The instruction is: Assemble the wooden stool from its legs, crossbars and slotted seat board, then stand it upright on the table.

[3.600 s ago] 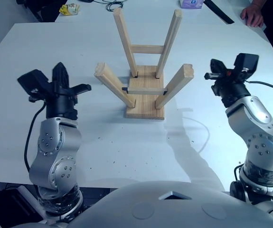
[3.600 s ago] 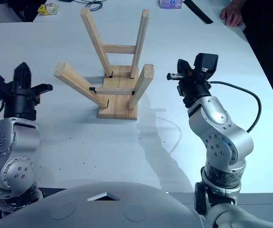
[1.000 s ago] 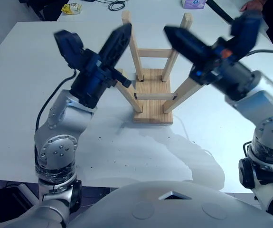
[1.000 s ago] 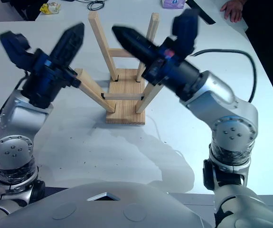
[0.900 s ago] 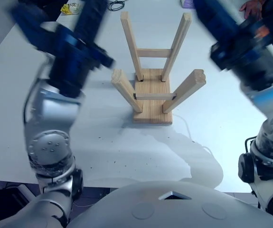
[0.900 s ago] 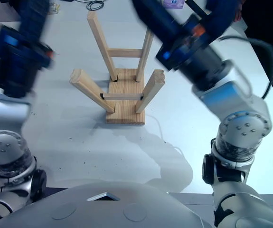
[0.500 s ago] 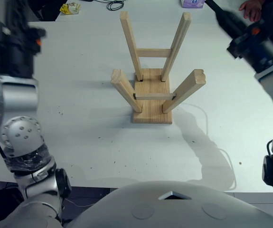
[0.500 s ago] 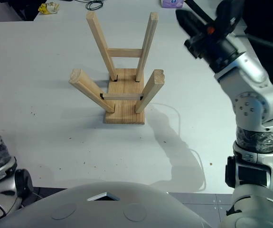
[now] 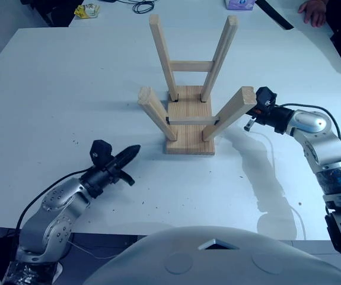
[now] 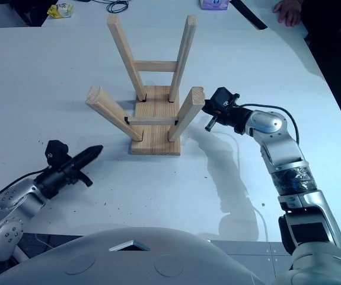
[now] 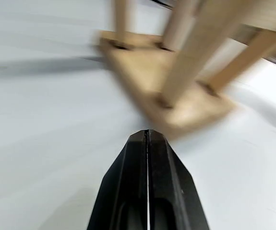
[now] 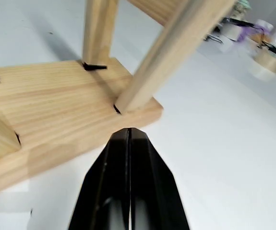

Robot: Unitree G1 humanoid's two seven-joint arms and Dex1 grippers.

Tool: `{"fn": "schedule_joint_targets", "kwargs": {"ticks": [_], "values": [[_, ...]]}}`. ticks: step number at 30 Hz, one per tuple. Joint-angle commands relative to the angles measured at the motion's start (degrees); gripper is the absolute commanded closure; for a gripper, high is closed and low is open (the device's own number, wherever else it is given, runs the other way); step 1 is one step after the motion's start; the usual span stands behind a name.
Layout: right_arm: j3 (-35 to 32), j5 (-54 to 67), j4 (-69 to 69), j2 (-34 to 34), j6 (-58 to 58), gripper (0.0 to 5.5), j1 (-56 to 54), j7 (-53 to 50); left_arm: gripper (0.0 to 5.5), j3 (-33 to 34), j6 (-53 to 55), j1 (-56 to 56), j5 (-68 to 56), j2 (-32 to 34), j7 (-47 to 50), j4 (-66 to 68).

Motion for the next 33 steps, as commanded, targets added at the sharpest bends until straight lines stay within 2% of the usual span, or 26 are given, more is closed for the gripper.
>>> {"fn": "schedule_joint_targets", "kwargs": {"ticks": [1,8,12,20,25,30,33], "values": [[2.7,-2.4,3.5,2.8,-3.9,5.50,-2.1,5.5,5.48,-2.3,1.7,-7.3,-1.2,0.1,-4.2,-0.8],[4.1,-4.3,6.5,5.2,-6.6,5.50,-3.5,12.1,5.48,-6.8,3.4,-18.4,0.9,-6.4,-2.3,4.5],[4.0,-4.2,4.0,4.2,-6.1,5.50,-1.7,15.2,5.48,-8.1,4.0,-20.7,2.9,-6.1,-4.5,8.0],[3.7,-0.8,-10.6,1.5,1.3,5.50,8.0,17.9,5.48,-4.3,2.3,-20.5,7.3,-0.6,-10.1,15.0],[3.7,4.5,-22.8,2.6,10.7,5.50,12.7,16.3,5.48,-1.4,-0.8,-26.3,10.9,0.6,-12.4,25.4],[5.4,5.4,-24.1,6.6,15.6,5.50,12.1,12.7,5.48,-0.5,-4.5,-30.7,14.7,-0.1,-13.3,35.0],[-0.1,6.2,-22.0,2.4,15.5,5.50,12.7,13.3,5.48,2.6,-3.3,-25.5,12.3,-1.0,-12.3,31.1]]}}
